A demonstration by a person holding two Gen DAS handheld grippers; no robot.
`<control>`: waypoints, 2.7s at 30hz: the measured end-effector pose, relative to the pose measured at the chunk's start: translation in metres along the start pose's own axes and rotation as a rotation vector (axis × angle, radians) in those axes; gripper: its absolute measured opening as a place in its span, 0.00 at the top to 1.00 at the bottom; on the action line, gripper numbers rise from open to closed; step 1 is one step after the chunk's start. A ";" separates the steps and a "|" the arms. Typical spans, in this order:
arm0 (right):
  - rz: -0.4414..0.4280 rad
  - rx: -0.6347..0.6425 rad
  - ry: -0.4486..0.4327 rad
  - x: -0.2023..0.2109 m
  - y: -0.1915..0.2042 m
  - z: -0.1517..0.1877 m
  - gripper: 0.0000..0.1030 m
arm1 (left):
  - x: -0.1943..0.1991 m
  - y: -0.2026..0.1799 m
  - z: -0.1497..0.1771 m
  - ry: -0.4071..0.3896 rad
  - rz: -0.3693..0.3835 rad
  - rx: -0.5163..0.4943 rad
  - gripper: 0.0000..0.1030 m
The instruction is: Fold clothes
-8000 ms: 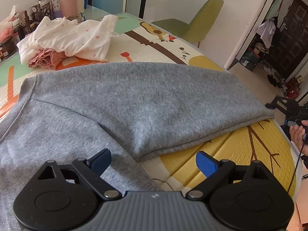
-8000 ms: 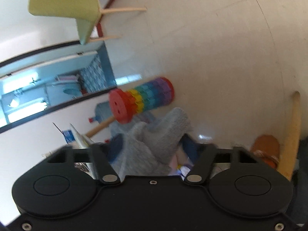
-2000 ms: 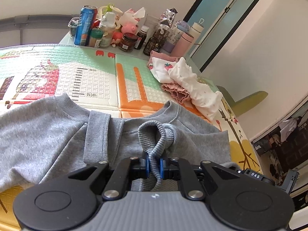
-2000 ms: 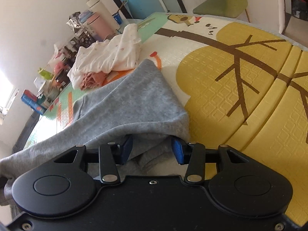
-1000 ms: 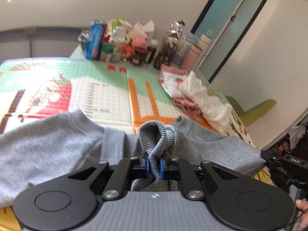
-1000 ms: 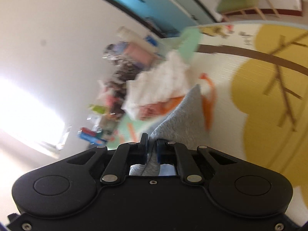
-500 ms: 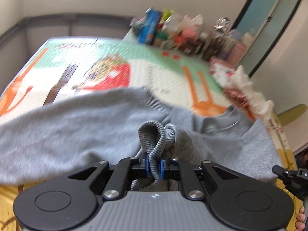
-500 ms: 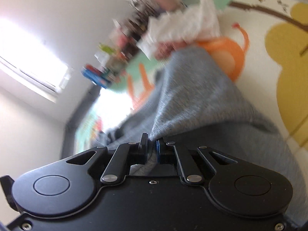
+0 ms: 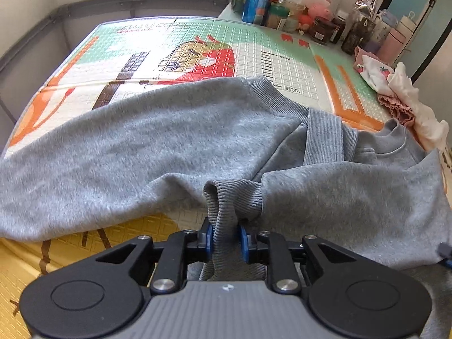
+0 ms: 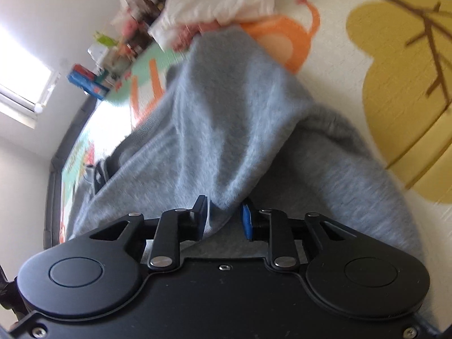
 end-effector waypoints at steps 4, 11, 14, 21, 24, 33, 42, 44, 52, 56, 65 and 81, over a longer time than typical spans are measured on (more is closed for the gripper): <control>0.009 0.045 -0.067 0.027 0.001 -0.010 0.76 | 0.008 0.001 -0.001 -0.009 -0.016 0.004 0.77; 0.044 0.074 -0.154 0.063 -0.007 -0.033 0.77 | 0.043 -0.014 -0.013 -0.137 -0.081 -0.069 0.77; 0.063 0.074 -0.137 0.062 -0.012 -0.039 0.82 | 0.054 -0.033 -0.017 -0.181 -0.027 -0.114 0.77; 0.057 0.079 -0.122 0.048 -0.010 -0.043 0.87 | 0.035 -0.082 -0.007 -0.147 0.083 -0.232 0.76; 0.041 0.108 -0.126 0.041 0.002 -0.046 0.87 | 0.015 -0.090 -0.002 -0.098 0.098 -0.228 0.77; 0.090 0.141 -0.066 -0.001 0.011 -0.052 0.87 | -0.022 -0.075 0.000 -0.018 0.042 -0.178 0.77; 0.201 0.134 -0.030 -0.027 -0.020 -0.059 0.96 | -0.039 -0.053 -0.004 0.030 -0.017 -0.126 0.82; 0.221 0.141 -0.034 -0.029 -0.026 -0.062 1.00 | -0.040 -0.050 -0.007 0.035 -0.030 -0.114 0.85; 0.201 0.107 -0.057 -0.021 -0.026 -0.070 0.99 | -0.027 -0.048 -0.007 0.023 -0.003 -0.093 0.84; 0.148 0.159 -0.118 -0.005 -0.005 -0.078 0.96 | -0.008 -0.071 -0.010 -0.029 0.035 -0.153 0.78; 0.100 0.264 -0.080 -0.023 0.042 -0.106 0.95 | -0.002 -0.148 -0.003 -0.048 0.156 -0.310 0.63; 0.209 0.243 -0.004 -0.117 0.030 -0.148 0.94 | -0.034 -0.160 0.033 0.039 0.106 -0.339 0.59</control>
Point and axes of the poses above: each gripper's, at about its wrist camera, not at the fingertips, and x roughly against the way its jaws point, y to its left, z to its underside, the point moved 4 cm from there along -x, roughly the way its jaws point, and after that the axes turned 3 degrees about -x, right-handed, at the moved point
